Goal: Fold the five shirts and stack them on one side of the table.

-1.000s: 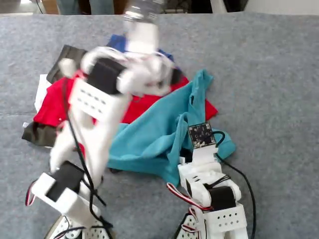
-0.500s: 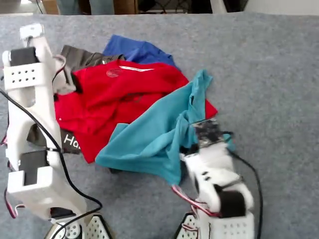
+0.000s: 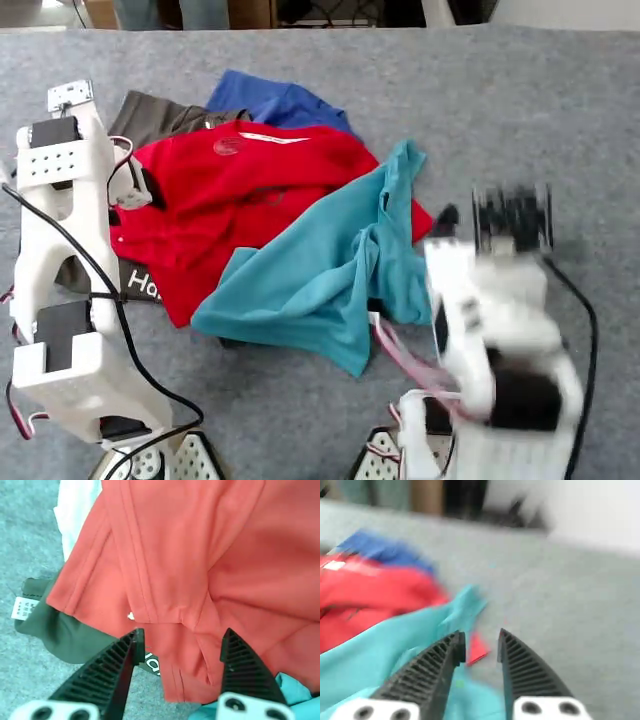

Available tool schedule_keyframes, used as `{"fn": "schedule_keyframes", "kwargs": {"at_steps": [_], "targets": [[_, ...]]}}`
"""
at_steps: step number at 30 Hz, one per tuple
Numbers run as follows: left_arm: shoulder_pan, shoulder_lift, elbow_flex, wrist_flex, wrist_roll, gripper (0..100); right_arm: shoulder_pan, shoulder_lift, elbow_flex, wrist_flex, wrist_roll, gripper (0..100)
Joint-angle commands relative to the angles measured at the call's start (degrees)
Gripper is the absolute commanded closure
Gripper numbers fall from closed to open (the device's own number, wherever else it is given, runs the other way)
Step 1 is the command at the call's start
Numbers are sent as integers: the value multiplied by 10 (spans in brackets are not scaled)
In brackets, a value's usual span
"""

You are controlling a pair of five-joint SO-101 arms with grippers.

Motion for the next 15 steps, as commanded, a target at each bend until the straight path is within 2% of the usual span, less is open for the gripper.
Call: {"fn": "schedule_keyframes", "kwargs": {"at_steps": [1, 5, 7, 12, 15], "targets": [[-5, -26, -2, 13, -4, 736, -95, 168, -91, 31, -87, 789], [-6, -26, -4, 32, -5, 734, -177, 284, -122, 41, -185, 544], [-4, -26, -4, 33, -4, 734, -219, 333, -118, 40, -208, 488], [-7, -26, -4, 32, 4, 733, -275, 451, -79, -7, -236, 501], [-7, -26, -4, 32, 2, 733, -263, 491, -68, -17, -232, 627]]}}
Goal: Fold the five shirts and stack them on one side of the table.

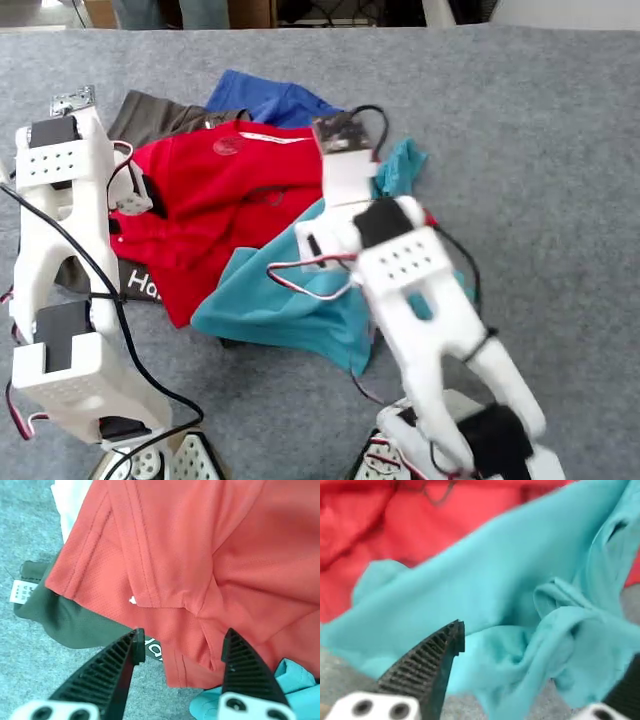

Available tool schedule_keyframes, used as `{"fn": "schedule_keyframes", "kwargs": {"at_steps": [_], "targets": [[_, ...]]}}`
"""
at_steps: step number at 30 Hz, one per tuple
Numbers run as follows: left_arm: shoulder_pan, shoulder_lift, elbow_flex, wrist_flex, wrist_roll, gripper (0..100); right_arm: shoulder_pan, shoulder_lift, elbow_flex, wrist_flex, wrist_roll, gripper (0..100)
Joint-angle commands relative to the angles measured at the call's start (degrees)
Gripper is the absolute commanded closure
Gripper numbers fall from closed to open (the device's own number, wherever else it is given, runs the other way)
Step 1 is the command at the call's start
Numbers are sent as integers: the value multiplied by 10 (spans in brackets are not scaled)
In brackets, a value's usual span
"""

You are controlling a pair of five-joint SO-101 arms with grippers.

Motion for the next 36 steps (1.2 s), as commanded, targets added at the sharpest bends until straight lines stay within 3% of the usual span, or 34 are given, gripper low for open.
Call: {"fn": "schedule_keyframes", "kwargs": {"at_steps": [1, 5, 8, 11, 22, 25, 27, 31, 36], "targets": [[-7, -26, -5, 4, 2, 734, 9, 30, 0, -14, 9, 692], [-5, -26, -5, 5, 4, 735, 61, 18, 0, -14, 86, 983], [-3, -26, -5, 6, 4, 736, 107, 1, 0, -11, 120, 949], [-3, -26, -5, 4, 3, 736, 163, -32, -2, -11, 131, 983], [43, -26, -15, 5, 2, 736, 381, -103, -3, 73, 292, 985], [58, -23, -27, 4, 4, 736, 341, -102, -1, 96, 280, 982], [61, -25, -25, 4, 10, 734, 285, -104, -5, 91, 220, 946], [44, -27, -4, 8, 37, 733, 171, -101, -2, 98, 80, 784], [37, -42, 42, 11, 25, 732, 62, -68, 37, 69, -1, 619]]}}
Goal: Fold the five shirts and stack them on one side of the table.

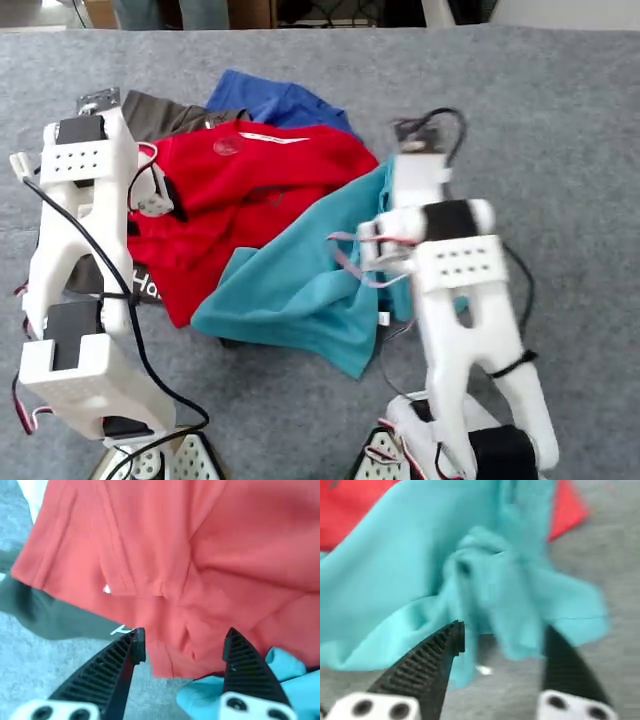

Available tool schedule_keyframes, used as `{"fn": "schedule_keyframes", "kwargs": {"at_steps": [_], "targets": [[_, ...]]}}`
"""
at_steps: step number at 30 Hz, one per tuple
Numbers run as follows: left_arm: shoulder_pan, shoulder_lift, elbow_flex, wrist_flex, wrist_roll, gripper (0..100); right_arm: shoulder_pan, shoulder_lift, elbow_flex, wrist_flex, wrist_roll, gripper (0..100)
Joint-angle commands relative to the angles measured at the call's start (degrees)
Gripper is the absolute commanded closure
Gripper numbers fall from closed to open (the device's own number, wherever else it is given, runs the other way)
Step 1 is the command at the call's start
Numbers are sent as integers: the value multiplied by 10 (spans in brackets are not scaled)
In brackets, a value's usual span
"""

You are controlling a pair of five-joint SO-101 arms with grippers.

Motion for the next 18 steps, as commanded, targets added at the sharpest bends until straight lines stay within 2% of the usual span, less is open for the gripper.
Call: {"fn": "schedule_keyframes", "kwargs": {"at_steps": [1, 3, 5, 9, 11, 13, 18], "targets": [[-6, -48, 33, -1, -11, 732, -68, 26, 22, -45, -48, 613], [-5, -76, 73, -24, -15, 732, -72, 66, 46, -97, -52, 636], [-7, -110, 112, -47, -16, 732, -63, 110, 57, -135, -50, 708], [-7, -172, 170, -76, -16, 732, -33, 156, 9, -103, -18, 995], [-7, -193, 178, -76, -16, 732, -10, 158, -21, -58, -2, 951], [-7, -204, 181, -79, -16, 732, 26, 151, -52, -24, 20, 987], [-6, -205, 178, -82, -16, 732, 167, 111, -102, 18, 111, 985]]}}
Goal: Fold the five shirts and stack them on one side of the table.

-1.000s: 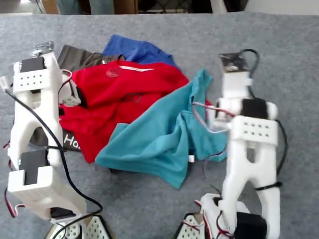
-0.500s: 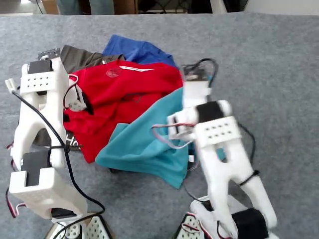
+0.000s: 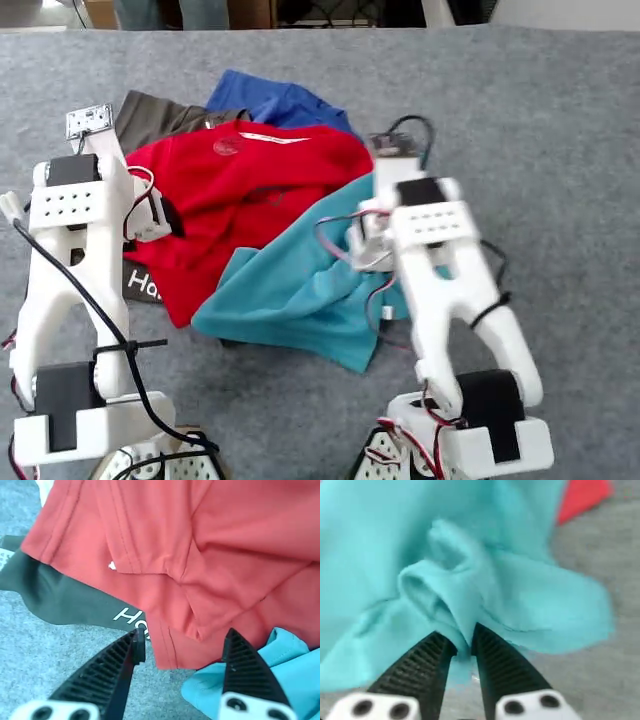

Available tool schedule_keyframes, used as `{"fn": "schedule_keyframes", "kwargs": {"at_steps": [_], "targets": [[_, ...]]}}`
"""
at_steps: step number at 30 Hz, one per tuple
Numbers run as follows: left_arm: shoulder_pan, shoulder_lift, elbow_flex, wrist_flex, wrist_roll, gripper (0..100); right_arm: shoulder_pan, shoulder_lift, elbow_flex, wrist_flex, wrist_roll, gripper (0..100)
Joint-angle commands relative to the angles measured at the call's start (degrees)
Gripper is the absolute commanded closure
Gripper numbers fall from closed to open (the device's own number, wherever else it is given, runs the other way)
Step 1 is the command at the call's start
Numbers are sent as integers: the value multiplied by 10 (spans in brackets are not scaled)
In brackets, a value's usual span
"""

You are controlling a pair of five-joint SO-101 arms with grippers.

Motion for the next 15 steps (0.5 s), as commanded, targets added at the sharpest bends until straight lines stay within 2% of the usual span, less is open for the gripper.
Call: {"fn": "schedule_keyframes", "kwargs": {"at_steps": [1, 5, 8, 13, 15], "targets": [[-5, -23, -3, -17, -5, 732, 118, -46, -49, 19, 67, 985], [0, -23, -3, -43, -4, 733, 256, -78, -73, 10, 137, 985], [17, -23, -4, -62, -3, 734, 346, -89, -82, -32, 157, 985], [82, -13, -22, -73, -1, 733, 424, -81, -67, -113, 163, 985], [104, 11, -48, -73, -1, 732, 444, -77, -59, -156, 141, 985]]}}
